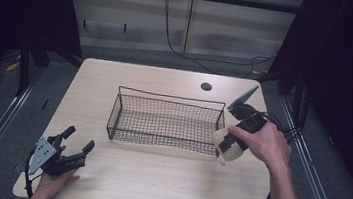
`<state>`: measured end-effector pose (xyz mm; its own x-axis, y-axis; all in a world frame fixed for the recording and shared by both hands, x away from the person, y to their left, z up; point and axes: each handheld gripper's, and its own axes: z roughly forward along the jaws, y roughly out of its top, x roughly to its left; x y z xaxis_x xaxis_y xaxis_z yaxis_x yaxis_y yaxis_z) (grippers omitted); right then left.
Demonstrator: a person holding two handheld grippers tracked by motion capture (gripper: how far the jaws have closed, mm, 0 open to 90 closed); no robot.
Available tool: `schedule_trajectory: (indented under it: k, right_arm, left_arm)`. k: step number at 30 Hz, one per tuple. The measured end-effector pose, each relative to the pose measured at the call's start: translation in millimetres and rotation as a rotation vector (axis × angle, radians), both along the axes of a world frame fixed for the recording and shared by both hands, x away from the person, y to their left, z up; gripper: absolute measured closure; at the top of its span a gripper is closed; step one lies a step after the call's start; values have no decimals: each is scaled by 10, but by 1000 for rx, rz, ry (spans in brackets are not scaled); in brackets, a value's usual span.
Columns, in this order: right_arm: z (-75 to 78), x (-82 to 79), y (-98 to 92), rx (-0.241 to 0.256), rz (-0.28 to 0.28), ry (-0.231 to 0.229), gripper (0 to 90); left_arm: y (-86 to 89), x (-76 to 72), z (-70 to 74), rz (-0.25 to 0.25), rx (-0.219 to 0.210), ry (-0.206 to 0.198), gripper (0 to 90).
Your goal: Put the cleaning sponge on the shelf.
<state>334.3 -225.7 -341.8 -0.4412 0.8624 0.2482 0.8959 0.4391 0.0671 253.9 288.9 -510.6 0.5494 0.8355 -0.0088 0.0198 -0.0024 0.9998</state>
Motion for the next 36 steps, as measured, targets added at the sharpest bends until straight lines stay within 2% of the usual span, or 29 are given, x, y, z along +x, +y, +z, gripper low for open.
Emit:
schedule_trajectory:
  k: [8, 9, 12, 20, 26, 31, 34, 36]
  right_arm:
    - [28, 107, 99, 2, 3, -10, 317]
    - [32, 122, 104, 14, 4, -7, 317]
    - [46, 161, 126, 1, -5, -13, 317]
    - [116, 253, 186, 18, -24, -24, 317]
    - [117, 318, 267, -5, -30, -21, 317]
    - [155, 396, 283, -7, -67, -38, 317]
    - [144, 426, 273, 4, -71, -31, 317]
    - [122, 456, 258, -8, -86, -25, 317]
  left_arm:
    - [0, 0, 0, 0, 0, 0, 159]
    - [0, 0, 0, 0, 0, 0, 159]
    - [0, 0, 0, 0, 1, 0, 159]
    - [-1, 1, -1, 0, -1, -1, 159]
    - [0, 0, 0, 0, 0, 0, 159]
    - [0, 0, 0, 0, 0, 0, 159]
    - [0, 0, 0, 0, 0, 0, 159]
    - [0, 0, 0, 0, 0, 0, 159]
